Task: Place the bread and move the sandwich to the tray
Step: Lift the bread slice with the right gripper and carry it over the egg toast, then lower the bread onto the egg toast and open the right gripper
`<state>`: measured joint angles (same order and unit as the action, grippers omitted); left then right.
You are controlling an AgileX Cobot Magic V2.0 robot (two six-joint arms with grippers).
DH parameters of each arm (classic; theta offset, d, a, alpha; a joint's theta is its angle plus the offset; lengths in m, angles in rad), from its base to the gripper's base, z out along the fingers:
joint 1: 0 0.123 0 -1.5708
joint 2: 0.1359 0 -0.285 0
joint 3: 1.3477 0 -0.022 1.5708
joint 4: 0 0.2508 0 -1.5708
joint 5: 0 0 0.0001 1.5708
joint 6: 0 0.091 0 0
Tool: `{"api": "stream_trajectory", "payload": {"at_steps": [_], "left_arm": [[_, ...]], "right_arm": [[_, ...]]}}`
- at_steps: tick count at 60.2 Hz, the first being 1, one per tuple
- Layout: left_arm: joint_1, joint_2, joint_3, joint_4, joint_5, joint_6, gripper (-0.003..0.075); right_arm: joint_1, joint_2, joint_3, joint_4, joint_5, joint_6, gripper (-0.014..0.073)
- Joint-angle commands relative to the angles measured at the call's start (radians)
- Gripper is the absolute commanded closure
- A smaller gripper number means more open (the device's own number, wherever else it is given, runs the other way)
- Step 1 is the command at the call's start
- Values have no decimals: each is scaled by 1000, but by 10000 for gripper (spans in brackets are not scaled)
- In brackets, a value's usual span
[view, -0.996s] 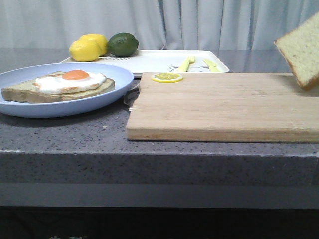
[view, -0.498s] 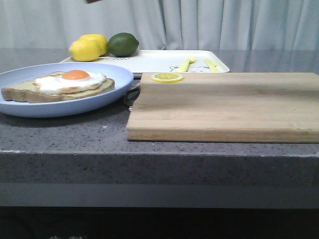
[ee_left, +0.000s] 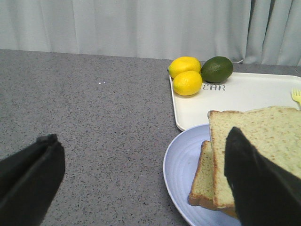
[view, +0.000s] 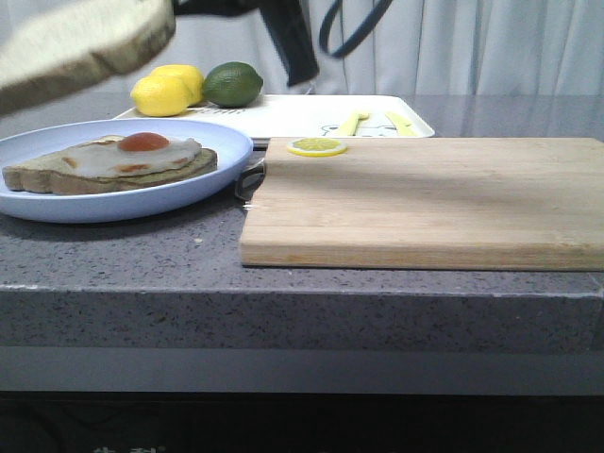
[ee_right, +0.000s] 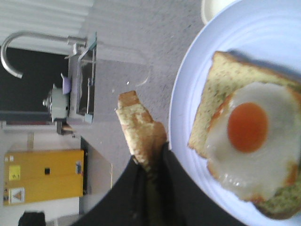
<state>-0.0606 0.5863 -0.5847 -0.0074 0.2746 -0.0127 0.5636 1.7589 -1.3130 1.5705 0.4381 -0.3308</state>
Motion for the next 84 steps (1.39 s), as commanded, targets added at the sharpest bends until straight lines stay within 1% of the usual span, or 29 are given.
{"api": "stream_trajectory", "payload": {"at_steps": [1,6,11,33,42,53,58,74,84], "left_arm": [[1,5,-37,-10,-80,-7,49],[1,5,-37,-10,-80,-7,49],[1,5,-37,-10,-80,-7,49],[1,5,-37,-10,-80,-7,49],[1,5,-37,-10,-80,-7,49],[1,5,-37,-10,-80,-7,49],[1,5,-37,-10,-80,-7,49],[1,5,-37,-10,-80,-7,49],[1,5,-37,-10,-80,-7,49]], "right_arm": [[0,-16,-28,111,-27,-14,671],[0,13,-28,155,-40,-14,671],[0,26,-28,160,-49,-14,669],[0,33,-26,86,-64,-14,663],[0,33,-26,65,-53,-14,566],[0,33,-26,39,-11,-14,389],[0,33,-26,21,-3,-14,349],[-21,27,8,20,17,-14,340],[-64,-11,107,6,34,-14,340]]}}
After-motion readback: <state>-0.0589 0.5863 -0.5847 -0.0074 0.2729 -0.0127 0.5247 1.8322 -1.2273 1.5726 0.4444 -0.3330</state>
